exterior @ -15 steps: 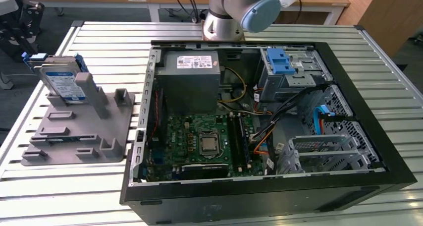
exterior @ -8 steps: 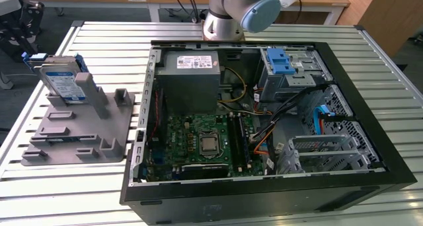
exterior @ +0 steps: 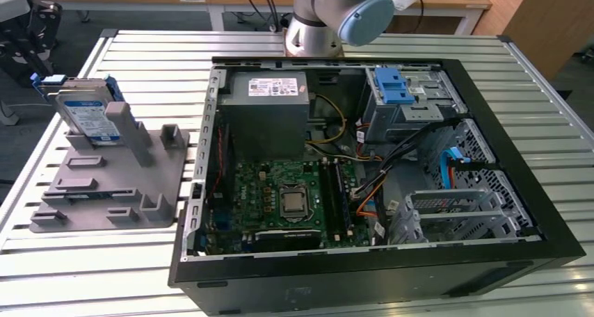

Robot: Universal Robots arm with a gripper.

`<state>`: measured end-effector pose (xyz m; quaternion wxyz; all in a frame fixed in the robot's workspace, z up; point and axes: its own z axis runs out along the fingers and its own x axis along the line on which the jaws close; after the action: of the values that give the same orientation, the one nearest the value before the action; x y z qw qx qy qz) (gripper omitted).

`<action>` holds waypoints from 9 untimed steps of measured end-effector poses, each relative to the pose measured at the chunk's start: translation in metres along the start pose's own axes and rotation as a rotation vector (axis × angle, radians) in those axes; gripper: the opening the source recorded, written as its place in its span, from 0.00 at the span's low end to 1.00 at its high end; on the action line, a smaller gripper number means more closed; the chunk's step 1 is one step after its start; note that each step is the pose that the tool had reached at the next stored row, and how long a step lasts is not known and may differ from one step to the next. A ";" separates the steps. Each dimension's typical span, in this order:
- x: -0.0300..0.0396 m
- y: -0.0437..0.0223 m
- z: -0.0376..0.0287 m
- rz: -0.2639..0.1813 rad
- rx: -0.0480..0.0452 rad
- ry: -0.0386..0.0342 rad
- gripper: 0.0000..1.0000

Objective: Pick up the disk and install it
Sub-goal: 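Pick up the disk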

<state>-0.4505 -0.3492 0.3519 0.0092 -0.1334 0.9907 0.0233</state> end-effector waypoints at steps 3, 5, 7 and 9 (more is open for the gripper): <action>0.0000 0.0000 0.0000 0.000 0.0000 0.0000 0.15; 0.0000 0.0000 0.0000 0.000 0.0000 0.0001 0.15; 0.0000 0.0000 0.0000 -0.002 0.0000 0.0001 0.15; 0.0000 0.0000 0.0000 -0.008 -0.0001 0.0004 0.15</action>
<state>-0.4505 -0.3492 0.3519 0.0091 -0.1373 0.9902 0.0233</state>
